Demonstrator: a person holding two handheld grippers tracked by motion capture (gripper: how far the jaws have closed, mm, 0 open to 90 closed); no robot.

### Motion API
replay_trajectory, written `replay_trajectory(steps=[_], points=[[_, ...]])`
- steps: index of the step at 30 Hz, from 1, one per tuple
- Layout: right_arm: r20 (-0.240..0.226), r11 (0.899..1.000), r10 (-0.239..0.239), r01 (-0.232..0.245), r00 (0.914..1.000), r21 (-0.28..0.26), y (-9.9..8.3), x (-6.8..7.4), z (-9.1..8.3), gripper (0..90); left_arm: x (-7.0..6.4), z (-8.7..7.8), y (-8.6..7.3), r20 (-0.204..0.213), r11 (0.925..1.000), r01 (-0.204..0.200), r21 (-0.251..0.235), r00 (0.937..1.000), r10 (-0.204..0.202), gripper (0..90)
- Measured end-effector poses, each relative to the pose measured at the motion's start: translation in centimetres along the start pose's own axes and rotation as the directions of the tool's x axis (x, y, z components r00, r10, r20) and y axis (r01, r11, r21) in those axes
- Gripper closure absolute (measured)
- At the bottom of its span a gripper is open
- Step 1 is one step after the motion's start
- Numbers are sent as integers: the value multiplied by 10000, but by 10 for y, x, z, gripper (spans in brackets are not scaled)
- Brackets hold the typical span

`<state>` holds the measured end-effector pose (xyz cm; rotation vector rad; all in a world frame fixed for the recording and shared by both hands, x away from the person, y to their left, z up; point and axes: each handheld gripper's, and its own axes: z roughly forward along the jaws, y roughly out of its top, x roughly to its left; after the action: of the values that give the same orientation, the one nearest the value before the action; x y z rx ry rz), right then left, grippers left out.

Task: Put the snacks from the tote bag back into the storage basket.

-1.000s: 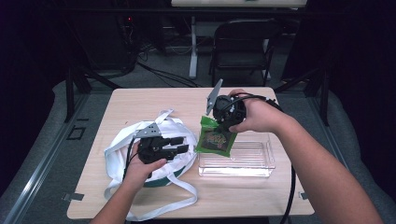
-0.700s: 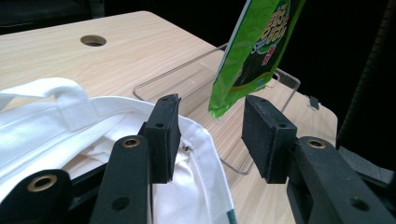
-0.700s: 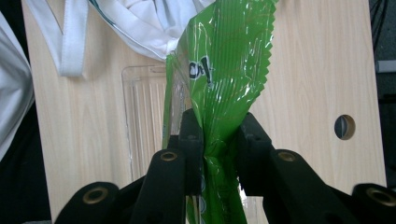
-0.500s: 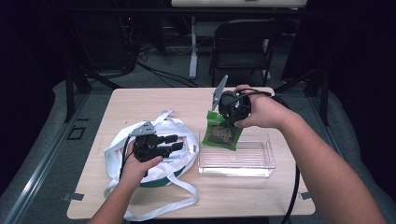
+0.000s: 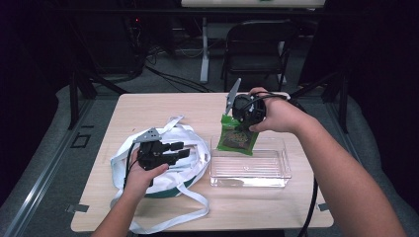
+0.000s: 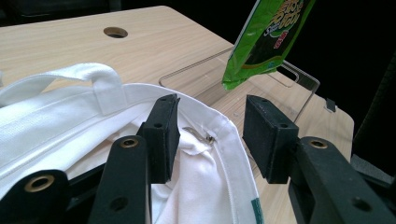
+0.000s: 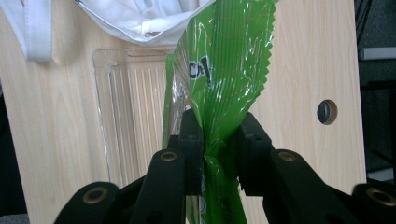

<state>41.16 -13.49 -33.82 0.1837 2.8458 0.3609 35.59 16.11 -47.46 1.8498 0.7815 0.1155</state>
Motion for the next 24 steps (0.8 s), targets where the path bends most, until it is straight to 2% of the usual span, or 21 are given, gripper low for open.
replay_trajectory(steps=[9,17,24], points=[[66,9996,-62,61,10000,265,-1,-5,9,747,4,-1,-1,-181,9999,134,62,9997,-133,546],[184,9975,-318,306,9993,641,1,-8,23,746,7,-3,-2,-237,9998,174,34,9996,-173,546],[237,9968,-433,416,9988,683,5,-9,34,746,8,-5,-2,-301,9998,217,-37,9993,-218,547]])
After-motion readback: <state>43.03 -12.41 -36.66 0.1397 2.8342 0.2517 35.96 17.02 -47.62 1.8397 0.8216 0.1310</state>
